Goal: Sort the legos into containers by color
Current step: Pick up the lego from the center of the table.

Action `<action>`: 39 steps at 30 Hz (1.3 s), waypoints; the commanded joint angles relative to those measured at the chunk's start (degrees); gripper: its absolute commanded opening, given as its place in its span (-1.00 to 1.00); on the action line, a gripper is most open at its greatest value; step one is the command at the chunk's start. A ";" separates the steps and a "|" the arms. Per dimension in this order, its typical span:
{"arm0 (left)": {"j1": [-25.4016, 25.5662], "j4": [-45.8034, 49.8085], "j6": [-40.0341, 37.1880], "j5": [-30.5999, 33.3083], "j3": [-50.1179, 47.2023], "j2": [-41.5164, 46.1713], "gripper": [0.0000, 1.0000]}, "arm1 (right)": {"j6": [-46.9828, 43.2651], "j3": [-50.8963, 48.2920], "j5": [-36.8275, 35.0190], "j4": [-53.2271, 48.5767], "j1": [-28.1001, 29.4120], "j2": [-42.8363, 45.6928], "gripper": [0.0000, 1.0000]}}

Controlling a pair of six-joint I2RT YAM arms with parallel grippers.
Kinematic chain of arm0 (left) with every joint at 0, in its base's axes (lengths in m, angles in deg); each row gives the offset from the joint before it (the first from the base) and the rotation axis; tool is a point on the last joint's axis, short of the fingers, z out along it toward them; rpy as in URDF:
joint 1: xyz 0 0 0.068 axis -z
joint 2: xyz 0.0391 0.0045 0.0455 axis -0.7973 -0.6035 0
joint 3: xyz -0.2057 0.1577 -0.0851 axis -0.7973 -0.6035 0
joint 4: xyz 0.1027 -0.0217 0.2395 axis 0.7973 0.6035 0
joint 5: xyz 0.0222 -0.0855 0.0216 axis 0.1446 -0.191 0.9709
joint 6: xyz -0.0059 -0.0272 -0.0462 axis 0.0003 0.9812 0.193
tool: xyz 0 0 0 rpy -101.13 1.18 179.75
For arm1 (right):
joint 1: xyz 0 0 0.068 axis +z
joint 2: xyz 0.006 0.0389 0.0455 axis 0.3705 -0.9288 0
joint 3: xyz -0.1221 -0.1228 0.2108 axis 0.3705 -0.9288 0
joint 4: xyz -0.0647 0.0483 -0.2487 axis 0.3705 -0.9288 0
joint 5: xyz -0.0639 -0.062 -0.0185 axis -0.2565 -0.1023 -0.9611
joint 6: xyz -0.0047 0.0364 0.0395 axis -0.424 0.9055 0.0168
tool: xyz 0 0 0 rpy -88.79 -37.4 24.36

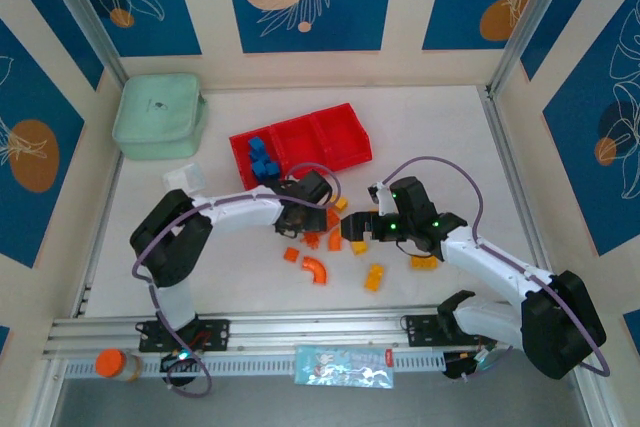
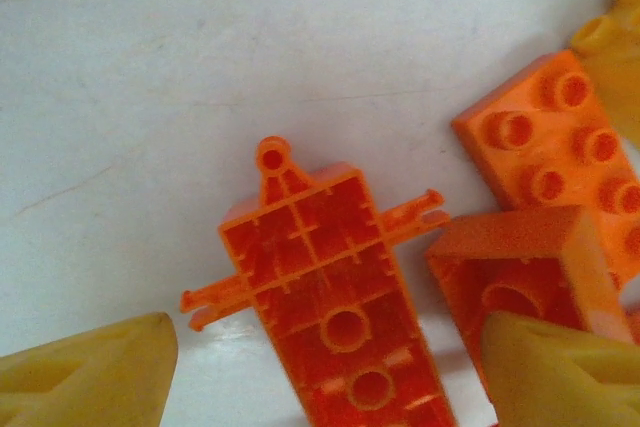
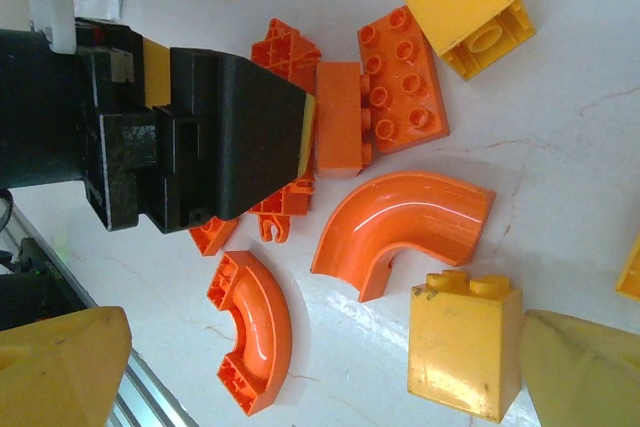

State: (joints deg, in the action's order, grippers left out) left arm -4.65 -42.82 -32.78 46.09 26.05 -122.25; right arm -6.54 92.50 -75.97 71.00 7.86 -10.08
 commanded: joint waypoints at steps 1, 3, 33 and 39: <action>-0.52 2.52 1.47 2.01 -2.63 1.68 0.54 | -0.07 -0.28 1.49 -0.87 -0.34 0.44 0.98; -0.56 2.30 1.77 1.85 -4.08 2.45 0.49 | 0.09 -0.29 1.66 -0.54 -0.34 0.23 0.98; -0.77 5.31 -2.10 2.68 1.49 6.66 -0.46 | -1.44 4.12 4.76 -1.91 -2.27 -0.59 0.98; -4.18 7.80 -3.32 2.48 11.03 5.69 -0.46 | -2.33 9.20 5.99 -2.66 -5.31 -3.24 0.98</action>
State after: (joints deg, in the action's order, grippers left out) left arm -6.29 -37.18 -34.60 47.51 32.28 -117.11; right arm -7.53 99.13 -72.19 69.31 3.51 -11.98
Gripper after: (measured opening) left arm 0.314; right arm 0.990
